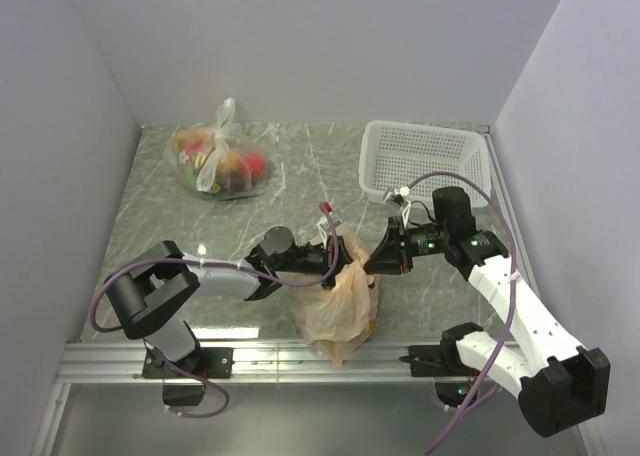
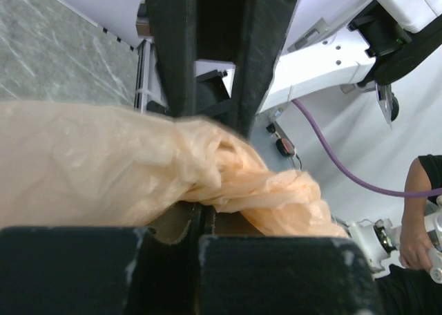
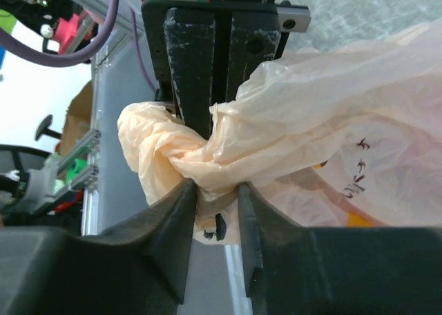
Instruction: Place the fake fruits into the plastic bag and tie a complex knot
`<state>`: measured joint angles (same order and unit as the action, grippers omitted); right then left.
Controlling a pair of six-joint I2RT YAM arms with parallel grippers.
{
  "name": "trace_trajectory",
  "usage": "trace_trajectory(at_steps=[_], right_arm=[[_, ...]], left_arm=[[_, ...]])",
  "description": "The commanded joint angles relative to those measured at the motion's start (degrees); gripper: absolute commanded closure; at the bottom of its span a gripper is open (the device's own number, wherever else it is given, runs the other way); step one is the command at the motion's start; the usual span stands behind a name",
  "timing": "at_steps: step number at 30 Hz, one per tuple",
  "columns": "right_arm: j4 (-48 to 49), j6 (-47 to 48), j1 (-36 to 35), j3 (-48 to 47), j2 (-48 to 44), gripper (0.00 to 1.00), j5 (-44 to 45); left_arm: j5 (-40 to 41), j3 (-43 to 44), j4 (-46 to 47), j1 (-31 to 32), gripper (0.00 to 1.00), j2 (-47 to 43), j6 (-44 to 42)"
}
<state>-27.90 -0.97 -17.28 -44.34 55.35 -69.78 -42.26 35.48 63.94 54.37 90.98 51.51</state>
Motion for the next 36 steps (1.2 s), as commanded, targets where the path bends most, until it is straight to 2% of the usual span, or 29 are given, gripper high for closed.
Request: trace_trajectory(at_steps=[1, 3, 8, 11, 14, 16, 20, 23, 24, 25, 26, 29, 36], right_arm=[[2.51, -1.14, -0.39, -0.22, 0.37, 0.84, 1.14], [0.40, 0.44, -0.39, -0.84, 0.89, 1.00, 1.22], [-1.54, 3.34, -0.39, -1.63, 0.72, 1.00, 1.22], [-1.98, 3.78, -0.30, -1.80, 0.90, 1.00, 0.96], [-1.28, 3.00, -0.39, -1.46, 0.72, 1.00, 0.52], [-1.10, 3.08, -0.39, -1.54, 0.63, 1.00, 0.52], [-0.14, 2.20, -0.30, -1.45, 0.98, 1.00, 0.43], [0.39, 1.33, -0.39, -1.72, 1.16, 1.00, -0.09], [1.26, 1.06, -0.30, -1.72, 1.07, 0.98, -0.09], [1.79, -1.29, -0.39, -1.63, 0.99, 0.91, -0.44], [2.23, -1.66, -0.30, -1.37, 0.81, 0.79, -0.79], [0.14, 0.35, -0.39, -1.63, 1.07, 0.67, -1.76], [-14.08, 10.89, 1.71, -3.47, 1.86, 0.65, -0.54]], left_arm=[[-1.42, 1.78, 0.40, 0.39, 0.96, -0.62, -1.76], [-1.51, 1.34, 0.13, 0.21, 0.92, -1.15, -1.59], [-1.34, -0.59, -4.25, -1.37, 0.74, -4.49, -2.46], [-0.72, -1.38, -6.98, -2.34, 0.59, -6.51, -3.78], [-0.46, -1.91, -7.95, -2.69, 0.58, -7.66, -4.13], [-0.28, -2.17, -7.61, -2.69, 0.59, -8.01, -4.31], [-0.45, -0.78, -4.97, -2.60, 0.73, -6.35, -3.61], [-0.89, 0.55, -4.44, -2.43, 1.00, -4.41, -3.69], [-1.07, 1.07, -4.79, -2.25, 1.00, -3.89, -4.13], [-1.42, 1.60, -4.71, -1.64, 1.00, -2.66, -4.13], [-1.51, 1.95, -2.62, -1.46, 1.00, -2.13, -3.70], [-0.46, 2.04, 1.26, -0.84, 1.00, -0.54, -2.29], [0.07, 1.17, 4.26, -0.93, 1.00, -0.45, -0.88]])
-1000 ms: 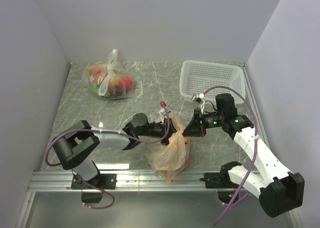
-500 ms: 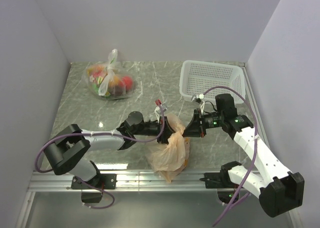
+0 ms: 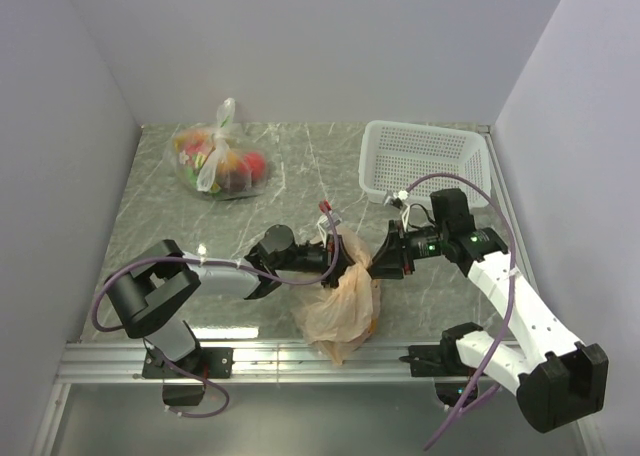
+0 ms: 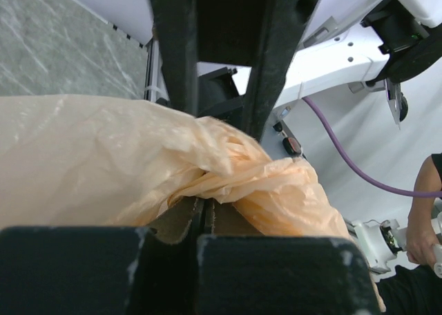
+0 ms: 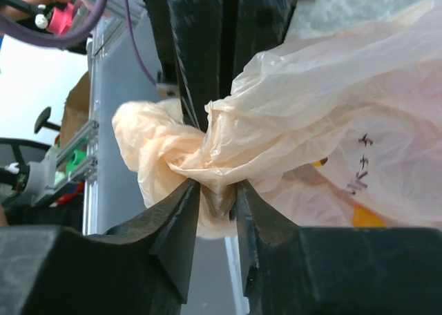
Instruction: Place the fake fruits into the plastic bag and tie a complex knot
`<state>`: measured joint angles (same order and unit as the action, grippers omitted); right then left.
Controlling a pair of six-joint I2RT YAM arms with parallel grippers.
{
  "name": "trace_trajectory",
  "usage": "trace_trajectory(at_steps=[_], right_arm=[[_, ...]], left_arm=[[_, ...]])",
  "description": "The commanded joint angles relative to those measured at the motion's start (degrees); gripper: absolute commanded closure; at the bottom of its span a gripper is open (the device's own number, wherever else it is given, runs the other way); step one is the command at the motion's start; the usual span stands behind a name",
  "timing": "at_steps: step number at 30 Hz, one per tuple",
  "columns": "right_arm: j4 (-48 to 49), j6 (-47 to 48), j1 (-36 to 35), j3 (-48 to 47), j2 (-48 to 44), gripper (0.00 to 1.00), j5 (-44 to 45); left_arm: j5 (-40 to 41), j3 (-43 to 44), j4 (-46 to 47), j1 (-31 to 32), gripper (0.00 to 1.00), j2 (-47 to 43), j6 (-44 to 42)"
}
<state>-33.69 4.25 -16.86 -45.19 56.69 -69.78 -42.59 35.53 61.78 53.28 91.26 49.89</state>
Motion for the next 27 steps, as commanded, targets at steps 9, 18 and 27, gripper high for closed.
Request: trace_trajectory(at_steps=[9, 18, 27], right_arm=[[-16.76, 10.87, 5.52, -3.06, 0.18, 0.51, -2.99], [-5.17, 1.82, 4.91, -2.62, 1.14, 0.55, -4.40], [-8.82, 6.18, 2.98, -2.97, 1.94, 0.72, -4.49]], left_arm=[[0.84, -0.02, 6.78, 0.16, 1.00, -1.71, 0.91], [-0.30, 1.82, 6.34, 0.86, 1.00, -0.21, -0.23], [0.22, 1.91, 5.37, 0.95, 1.00, -0.38, -0.32]])
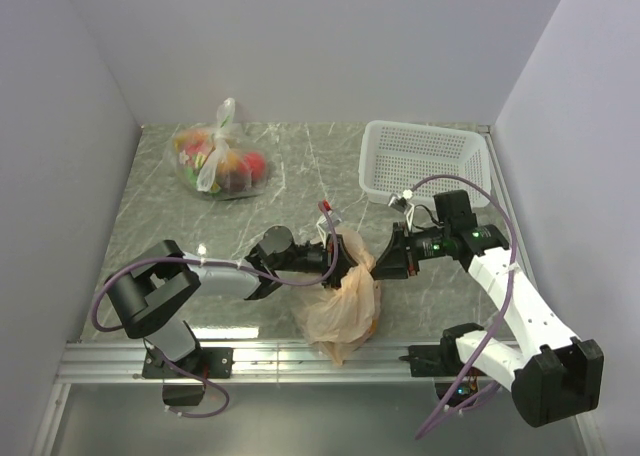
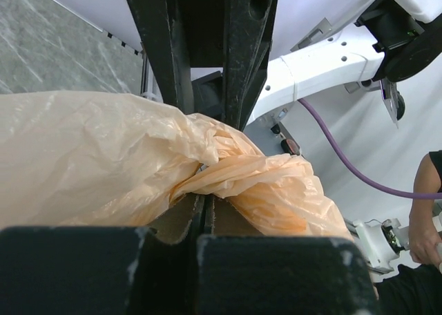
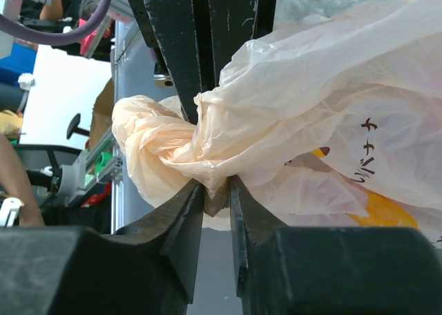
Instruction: Place the fake fruits into the plastic bag and tie a complex knot
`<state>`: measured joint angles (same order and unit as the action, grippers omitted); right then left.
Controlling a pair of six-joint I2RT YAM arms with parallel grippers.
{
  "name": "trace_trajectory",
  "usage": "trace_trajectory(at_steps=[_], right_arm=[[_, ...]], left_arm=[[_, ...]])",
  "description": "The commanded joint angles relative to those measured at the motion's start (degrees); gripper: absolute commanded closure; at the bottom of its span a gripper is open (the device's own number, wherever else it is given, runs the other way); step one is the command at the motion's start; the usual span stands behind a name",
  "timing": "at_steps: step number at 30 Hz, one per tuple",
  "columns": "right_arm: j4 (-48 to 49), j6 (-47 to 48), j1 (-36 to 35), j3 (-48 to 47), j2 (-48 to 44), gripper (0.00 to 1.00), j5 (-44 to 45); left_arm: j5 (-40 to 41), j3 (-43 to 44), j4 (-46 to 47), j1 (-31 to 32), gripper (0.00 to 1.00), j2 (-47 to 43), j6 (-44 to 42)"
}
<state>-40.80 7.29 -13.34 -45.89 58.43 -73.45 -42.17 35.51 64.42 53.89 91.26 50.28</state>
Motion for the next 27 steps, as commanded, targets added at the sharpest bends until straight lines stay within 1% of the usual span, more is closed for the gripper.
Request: trace_trajectory(at_steps=[1, 2, 3, 4, 5, 8, 9, 10, 11, 13, 14, 16, 17, 18, 19, 20, 21, 22, 23, 24, 25, 26, 27], right_arm=[[-3.48, 4.65, -0.46, -2.54, 0.36, 0.69, -0.56], [-5.41, 6.32, -0.37, -3.06, 0.71, 0.63, -0.55], [-8.83, 8.07, -0.37, -3.41, 0.89, 0.62, -0.29], [-9.82, 10.53, -0.37, -3.50, 0.89, 0.62, -0.29], [-10.00, 10.55, -0.28, -3.16, 0.80, 0.68, -0.29], [-8.69, 9.33, -0.37, -2.72, 0.19, 0.74, -0.20], [-7.99, 9.15, -0.37, -2.63, 0.19, 0.81, -0.38], [-7.98, 9.32, -0.28, -3.06, 0.62, 0.93, -0.38], [-7.81, 9.15, -0.37, -3.24, 0.98, 1.00, -0.38], [-8.59, 9.93, -0.28, -4.38, 2.11, 1.00, -0.03], [-8.69, 10.11, -0.28, -4.73, 2.30, 1.00, -0.29], [-9.48, 11.17, -0.19, -5.78, 2.47, 1.00, -0.55], [-9.30, 11.08, -0.19, -5.88, 2.56, 1.00, -0.73], [-9.21, 11.34, -0.10, -5.97, 2.56, 1.00, -0.90], [-9.30, 11.69, 0.07, -6.23, 2.65, 1.00, -1.08], [-9.39, 12.04, -0.01, -6.32, 2.82, 1.00, -1.34], [-9.65, 13.00, -0.02, -6.49, 3.00, 1.00, -1.43], [-9.65, 13.45, -0.02, -6.84, 3.61, 1.00, -1.35], [-9.48, 13.71, -0.02, -6.93, 3.88, 1.00, -1.95], [-9.22, 14.33, -0.10, -7.02, 4.23, 1.00, -2.22], [-9.13, 14.68, -0.10, -7.46, 5.01, 1.00, -2.75], [-8.86, 14.86, -0.02, -7.63, 5.46, 1.00, -3.71], [-7.64, 14.34, -0.10, -7.81, 5.90, 1.00, -4.24]], left_arm=[[-0.10, 1.67, 2.73, 0.25, 1.00, -0.38, -0.62], [-0.10, 1.58, 2.73, 0.25, 1.00, -0.38, -0.54], [-0.02, 1.50, 2.73, 0.17, 1.00, -0.38, -0.45], [-0.01, 1.41, 2.73, 0.16, 1.00, -0.47, -0.45], [-0.10, 1.49, 2.73, 0.16, 1.00, -0.56, -0.62], [-0.28, 1.76, 2.55, 0.16, 1.00, -0.47, -0.88], [-0.19, 1.93, 2.38, 0.16, 1.00, -0.47, -0.80], [-0.45, 2.20, 2.37, 0.16, 1.00, -0.47, -0.89], [-0.89, 2.29, 2.29, 0.16, 0.98, -0.47, -1.06], [-1.15, 2.46, 1.15, 0.08, 0.93, -0.91, -1.50], [-1.59, 2.38, -0.34, -0.10, 0.86, -1.17, -1.85], [-2.30, 1.24, -2.10, -1.32, 0.79, -2.75, -2.20], [-2.73, 0.62, -3.15, -1.85, 0.72, -3.71, -3.16], [-2.83, 0.09, -7.25, -2.38, 0.69, -6.25, -4.04], [-3.00, -1.13, -9.38, -3.78, 0.66, -7.84, -5.10], [-3.26, -1.66, -12.19, -4.66, 0.61, -9.68, -7.54], [-3.61, -2.19, -17.52, -5.54, 0.58, -13.53, -8.87], [-4.05, -2.72, -21.14, -7.46, 0.56, -15.40, -10.28], [-4.58, -2.81, -24.31, -8.53, 0.54, -17.42, -13.51], [-5.63, -2.72, -27.39, -10.45, 0.52, -21.79, -15.37], [-5.99, -2.55, -34.82, -11.43, 0.51, -23.92, -17.48], [-6.51, -2.37, -38.02, -12.05, 0.47, -26.03, -22.11], [-7.30, -1.76, -41.71, -13.01, 0.46, -29.79, -24.94]])
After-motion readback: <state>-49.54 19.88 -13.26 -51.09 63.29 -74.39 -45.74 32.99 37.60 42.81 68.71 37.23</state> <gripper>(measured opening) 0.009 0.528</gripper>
